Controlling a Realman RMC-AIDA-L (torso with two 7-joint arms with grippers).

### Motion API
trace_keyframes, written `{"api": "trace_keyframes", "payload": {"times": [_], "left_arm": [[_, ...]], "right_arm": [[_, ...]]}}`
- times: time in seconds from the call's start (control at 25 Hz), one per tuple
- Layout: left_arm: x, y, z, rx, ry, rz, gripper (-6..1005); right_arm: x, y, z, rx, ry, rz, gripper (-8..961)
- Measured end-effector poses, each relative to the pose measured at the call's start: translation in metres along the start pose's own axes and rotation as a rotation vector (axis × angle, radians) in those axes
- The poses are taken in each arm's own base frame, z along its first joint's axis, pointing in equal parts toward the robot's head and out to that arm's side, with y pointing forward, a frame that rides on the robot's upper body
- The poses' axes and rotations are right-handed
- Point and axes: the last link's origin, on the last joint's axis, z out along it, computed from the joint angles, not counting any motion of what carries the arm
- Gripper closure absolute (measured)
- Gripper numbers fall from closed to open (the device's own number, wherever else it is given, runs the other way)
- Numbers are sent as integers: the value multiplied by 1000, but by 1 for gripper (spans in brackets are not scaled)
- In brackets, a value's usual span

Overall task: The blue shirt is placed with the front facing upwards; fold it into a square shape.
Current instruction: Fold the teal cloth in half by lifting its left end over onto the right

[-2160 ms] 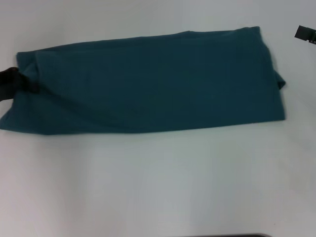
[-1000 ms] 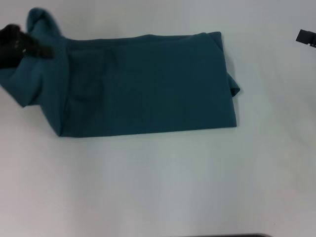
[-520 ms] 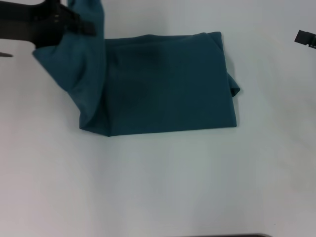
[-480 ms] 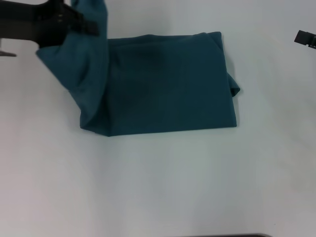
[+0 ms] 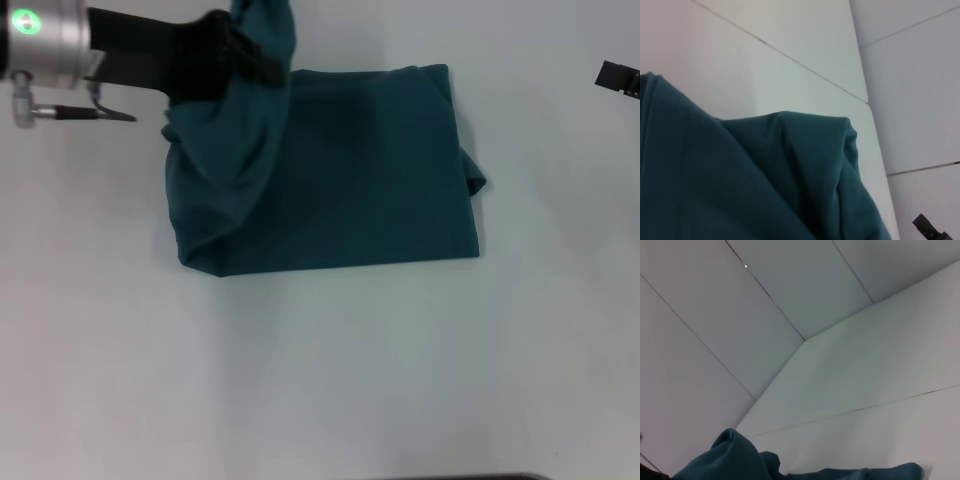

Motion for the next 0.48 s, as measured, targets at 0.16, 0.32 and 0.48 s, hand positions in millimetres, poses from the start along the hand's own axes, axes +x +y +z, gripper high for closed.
{"api": "trace_keyframes", "payload": {"times": [0.16, 0.32, 0.48], "left_arm": [[-2, 3, 13, -27, -18, 8, 881], [-5, 8, 20, -41, -39, 20, 874], [-6, 12, 24, -51, -45, 29, 867]], "right_arm": [[0, 0, -1, 2, -2, 2, 348], [1, 0, -1, 2, -3, 4, 348], [1, 0, -2, 1, -2, 5, 349]]}}
